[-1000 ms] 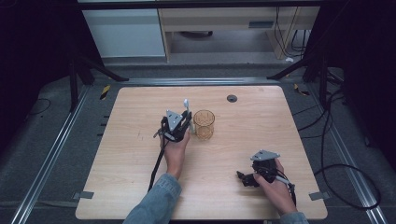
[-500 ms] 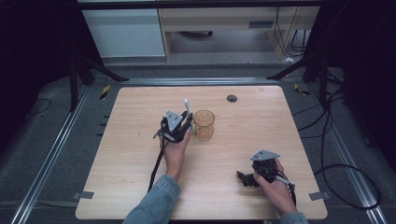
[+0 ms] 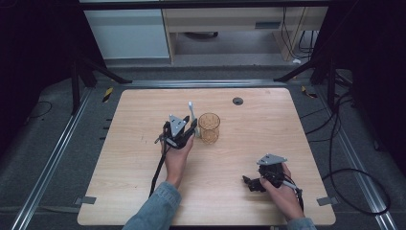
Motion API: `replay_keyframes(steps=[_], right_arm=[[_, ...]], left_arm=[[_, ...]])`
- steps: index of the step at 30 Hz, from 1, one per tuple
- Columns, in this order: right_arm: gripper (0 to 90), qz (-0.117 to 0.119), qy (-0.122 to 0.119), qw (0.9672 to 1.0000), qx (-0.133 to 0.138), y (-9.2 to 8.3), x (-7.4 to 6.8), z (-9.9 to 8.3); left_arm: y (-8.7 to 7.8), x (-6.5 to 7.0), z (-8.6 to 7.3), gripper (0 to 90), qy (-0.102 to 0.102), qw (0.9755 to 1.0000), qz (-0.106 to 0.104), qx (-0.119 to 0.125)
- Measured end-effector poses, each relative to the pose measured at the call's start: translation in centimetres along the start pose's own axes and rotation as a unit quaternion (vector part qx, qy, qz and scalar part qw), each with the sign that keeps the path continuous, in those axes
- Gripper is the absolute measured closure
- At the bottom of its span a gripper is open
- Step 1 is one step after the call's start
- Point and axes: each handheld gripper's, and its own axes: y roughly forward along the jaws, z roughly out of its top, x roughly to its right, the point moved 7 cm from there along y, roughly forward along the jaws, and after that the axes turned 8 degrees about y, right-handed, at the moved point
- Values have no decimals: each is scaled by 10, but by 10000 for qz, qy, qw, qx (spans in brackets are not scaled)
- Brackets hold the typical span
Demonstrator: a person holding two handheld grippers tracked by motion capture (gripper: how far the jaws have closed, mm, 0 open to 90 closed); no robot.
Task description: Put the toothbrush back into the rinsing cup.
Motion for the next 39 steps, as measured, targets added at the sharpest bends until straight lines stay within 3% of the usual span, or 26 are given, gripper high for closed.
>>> replay_keyframes(steps=[9,20,26,32,33,35,37,39], right_arm=[[4,1,4,10000,0,0,0,0],[4,0,3,10000,1,0,0,0],[4,0,2,10000,-1,0,0,0],[4,0,1,10000,0,0,0,0],[4,0,1,10000,0,0,0,0],[4,-1,-1,10000,0,0,0,0],[4,-1,-2,10000,1,0,0,0],[4,-2,1,10000,2,0,0,0]], left_arm=[[-9,0,-5,538,185,9994,-139,-241],[-16,-7,-7,442,322,9988,-165,-345],[-16,-7,-6,375,455,9973,-261,-507],[-17,-7,-9,318,595,9945,-476,-716],[-17,-7,-11,300,707,9928,-531,-810],[-17,-7,-12,266,751,9918,-562,-872],[-20,-6,-14,241,864,9885,-727,-1010],[-21,-5,-15,227,908,9875,-752,-1049]])
